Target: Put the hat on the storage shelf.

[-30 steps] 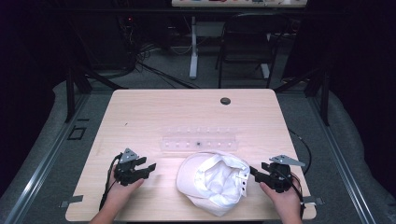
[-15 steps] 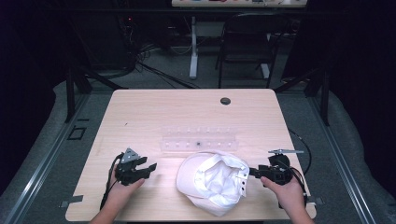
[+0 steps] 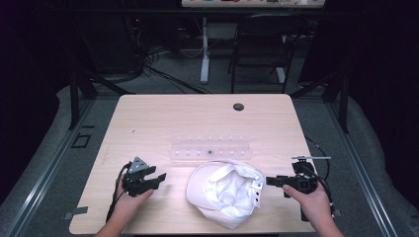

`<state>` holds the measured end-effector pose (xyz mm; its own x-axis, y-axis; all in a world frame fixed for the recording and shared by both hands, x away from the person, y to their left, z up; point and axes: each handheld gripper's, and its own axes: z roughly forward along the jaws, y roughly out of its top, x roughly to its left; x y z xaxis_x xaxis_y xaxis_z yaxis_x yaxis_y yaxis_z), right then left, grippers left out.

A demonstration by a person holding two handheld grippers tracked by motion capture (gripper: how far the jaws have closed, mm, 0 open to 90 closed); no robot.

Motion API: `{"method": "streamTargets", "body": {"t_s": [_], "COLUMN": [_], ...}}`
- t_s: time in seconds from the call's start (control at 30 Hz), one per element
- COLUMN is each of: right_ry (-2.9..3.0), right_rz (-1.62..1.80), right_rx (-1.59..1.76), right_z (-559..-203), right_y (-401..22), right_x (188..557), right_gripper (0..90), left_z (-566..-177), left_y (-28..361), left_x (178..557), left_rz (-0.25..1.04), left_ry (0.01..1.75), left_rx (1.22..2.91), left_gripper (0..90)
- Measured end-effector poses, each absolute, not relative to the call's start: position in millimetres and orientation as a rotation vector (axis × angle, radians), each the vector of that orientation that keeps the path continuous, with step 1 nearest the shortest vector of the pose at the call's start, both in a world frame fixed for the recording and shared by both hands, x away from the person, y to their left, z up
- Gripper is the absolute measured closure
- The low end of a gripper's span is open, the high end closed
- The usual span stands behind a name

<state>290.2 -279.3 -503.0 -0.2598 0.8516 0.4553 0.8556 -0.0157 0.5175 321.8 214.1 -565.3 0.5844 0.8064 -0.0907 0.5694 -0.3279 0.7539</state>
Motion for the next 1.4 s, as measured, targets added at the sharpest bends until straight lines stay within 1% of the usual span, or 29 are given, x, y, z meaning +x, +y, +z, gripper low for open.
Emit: {"method": "streamTargets", "body": {"t_s": [0.17, 0.3, 0.5, 0.53, 1.2, 1.4], "right_ry": [-2.155, -2.139, -2.126, -2.113, -2.06, -2.046], "right_rz": [-1.178, -1.166, -1.144, -1.146, -1.074, -1.076], "right_rx": [-1.86, -1.812, -1.774, -1.773, -1.682, -1.654], "right_z": [-496.3, -496.1, -503.6, -505.7, -530.5, -528.6], "right_y": [-279.6, -273.8, -264.4, -262.0, -232.7, -228.7], "right_x": [282.7, 279.7, 281.2, 281.6, 286.9, 285.9], "right_gripper": [44.5, 43.4, 43.6, 43.6, 43.9, 44.0], "left_z": [-565.6, -565.5, -565.9, -565.4, -566.3, -566.4], "left_y": [213.0, 212.8, 213.0, 213.8, 213.1, 213.0], "left_x": [321.6, 321.5, 321.5, 321.8, 322.1, 322.1], "left_rz": [0.406, 0.396, 0.41, 0.394, 0.399, 0.4], "left_ry": [1.092, 1.091, 1.093, 1.087, 1.09, 1.091], "left_rx": [2.039, 2.041, 2.042, 2.049, 2.054, 2.056], "left_gripper": [46.8, 46.8, 46.8, 46.7, 46.6, 46.5]}}
